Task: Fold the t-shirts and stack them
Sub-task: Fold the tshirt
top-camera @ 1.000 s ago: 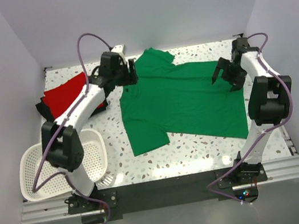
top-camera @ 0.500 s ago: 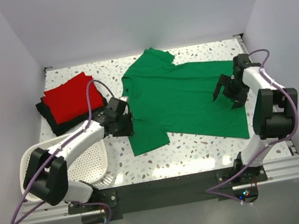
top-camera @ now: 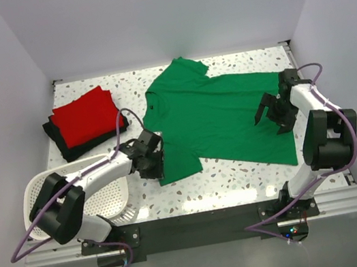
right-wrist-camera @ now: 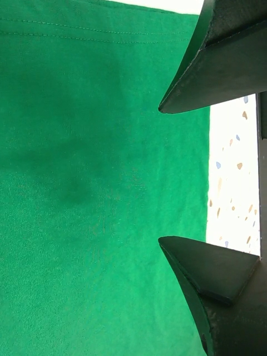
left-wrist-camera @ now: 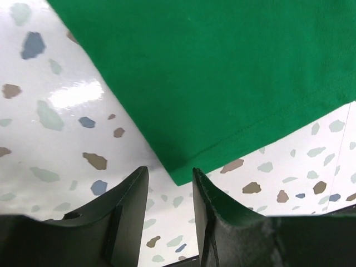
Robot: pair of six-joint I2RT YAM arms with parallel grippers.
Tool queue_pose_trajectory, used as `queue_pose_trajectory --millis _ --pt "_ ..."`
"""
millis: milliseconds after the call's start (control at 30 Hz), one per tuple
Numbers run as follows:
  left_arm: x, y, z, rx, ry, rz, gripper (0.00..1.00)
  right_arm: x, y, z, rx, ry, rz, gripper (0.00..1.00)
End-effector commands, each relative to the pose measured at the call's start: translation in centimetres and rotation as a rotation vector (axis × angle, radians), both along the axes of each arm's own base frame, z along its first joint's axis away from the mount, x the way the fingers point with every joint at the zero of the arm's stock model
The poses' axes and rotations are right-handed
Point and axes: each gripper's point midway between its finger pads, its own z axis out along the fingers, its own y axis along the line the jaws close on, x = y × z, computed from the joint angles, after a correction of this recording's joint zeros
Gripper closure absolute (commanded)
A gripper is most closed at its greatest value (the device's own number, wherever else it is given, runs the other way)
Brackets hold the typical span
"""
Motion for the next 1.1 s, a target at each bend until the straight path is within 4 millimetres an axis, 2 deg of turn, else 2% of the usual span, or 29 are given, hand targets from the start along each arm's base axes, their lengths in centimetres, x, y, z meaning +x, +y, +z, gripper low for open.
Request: queue_pose_trajectory --millis 0,133,400,533,667,767,833,867,967,1033,1067 --pt "-1.1 -1.1 -0.8 -0.041 0.045 0.001 0.58 0.5 0.1 1.5 -0.001 -0.061 0.004 0.06" --pt "-1.5 -1.5 -1.1 -0.051 0.062 -0.005 0.59 0.4 0.0 1.5 -0.009 -0.054 0.011 0.06" --pt "-2.4 -0.8 -2.9 -0.006 0.109 0.017 0.64 0.1 0.0 1.4 -0.009 -0.045 0.013 0.06" --pt "-2.6 -0.3 -3.8 0.026 0.126 0.022 0.81 -0.2 0.0 1.4 -0.011 -0.048 0.012 0.05" --pt "-2.9 0.4 -4.5 0.067 0.132 0.032 0.97 -1.3 -0.2 1.6 -0.026 -0.042 0.004 0.05" --pt "-2.9 0.7 -4.4 0.076 0.127 0.047 1.00 -3.0 -0.6 1.4 -0.037 -0.016 -0.012 0.05" --pt "-2.5 1.1 -4.0 0.093 0.100 0.068 1.00 -5.7 -1.6 0.4 -0.050 0.039 -0.062 0.05" --pt "-2.3 1.1 -3.8 0.089 0.093 0.073 1.00 -5.9 -1.7 0.7 -0.058 0.038 -0.064 0.05" --pt "-2.3 0.8 -3.0 0.067 0.080 0.086 1.00 -9.2 -3.2 -0.2 -0.063 0.107 -0.155 0.09" --pt "-2.1 0.7 -2.5 0.053 0.069 0.091 1.00 -10.2 -3.6 -0.5 -0.069 0.127 -0.190 0.13" --pt "-2.2 0.8 -2.3 0.052 0.070 0.093 1.00 -10.1 -3.8 -0.3 -0.070 0.124 -0.198 0.15"
